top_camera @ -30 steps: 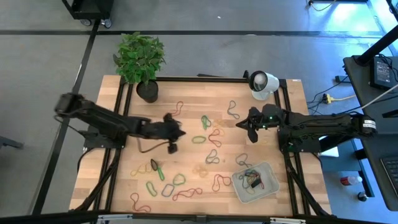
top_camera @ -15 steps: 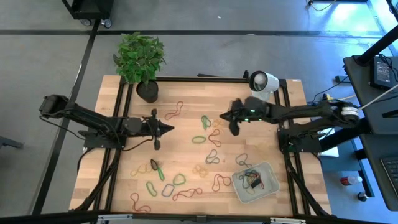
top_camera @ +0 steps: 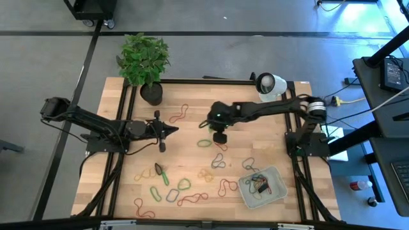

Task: Pick and place rubber bands into bin
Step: Put the green rubber band into the white bin

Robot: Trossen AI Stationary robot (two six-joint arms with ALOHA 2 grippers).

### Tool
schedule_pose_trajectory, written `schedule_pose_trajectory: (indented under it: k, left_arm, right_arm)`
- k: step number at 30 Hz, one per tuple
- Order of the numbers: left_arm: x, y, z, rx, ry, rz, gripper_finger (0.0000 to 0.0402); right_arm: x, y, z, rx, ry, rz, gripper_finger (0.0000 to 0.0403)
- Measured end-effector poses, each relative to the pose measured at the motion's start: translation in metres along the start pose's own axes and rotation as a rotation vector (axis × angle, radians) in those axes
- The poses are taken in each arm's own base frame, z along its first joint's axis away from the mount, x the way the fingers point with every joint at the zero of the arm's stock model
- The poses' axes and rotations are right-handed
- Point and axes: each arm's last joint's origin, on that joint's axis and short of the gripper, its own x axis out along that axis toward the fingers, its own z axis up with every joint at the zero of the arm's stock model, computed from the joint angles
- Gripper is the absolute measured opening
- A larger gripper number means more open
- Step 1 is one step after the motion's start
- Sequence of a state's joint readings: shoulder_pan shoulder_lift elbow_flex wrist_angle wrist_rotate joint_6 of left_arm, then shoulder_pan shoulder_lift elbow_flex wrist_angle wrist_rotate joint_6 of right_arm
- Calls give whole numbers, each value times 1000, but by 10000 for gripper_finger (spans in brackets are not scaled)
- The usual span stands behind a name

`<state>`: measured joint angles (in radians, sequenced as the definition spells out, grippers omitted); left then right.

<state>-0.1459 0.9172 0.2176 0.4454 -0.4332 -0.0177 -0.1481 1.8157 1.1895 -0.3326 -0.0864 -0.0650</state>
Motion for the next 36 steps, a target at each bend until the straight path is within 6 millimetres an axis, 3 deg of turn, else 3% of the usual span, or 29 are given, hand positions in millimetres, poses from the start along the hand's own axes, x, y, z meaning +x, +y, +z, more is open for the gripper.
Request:
schedule_pose_trajectory:
  k: [5, 12, 25, 36]
  left_arm:
    - [0, 0, 0, -2, 0, 0, 2]
    - [0, 0, 0, -4, 2, 0, 1]
    - [0, 0, 0, -11, 3, 0, 2]
    - [0, 0, 0, -12, 3, 0, 3]
  right_arm:
    - [27, 8, 11, -33, 43, 18, 32]
    - [50, 22, 7, -125, 99, 45, 32]
    - [53, 25, 6, -146, 105, 51, 36]
    - [53, 25, 7, -124, 92, 50, 117]
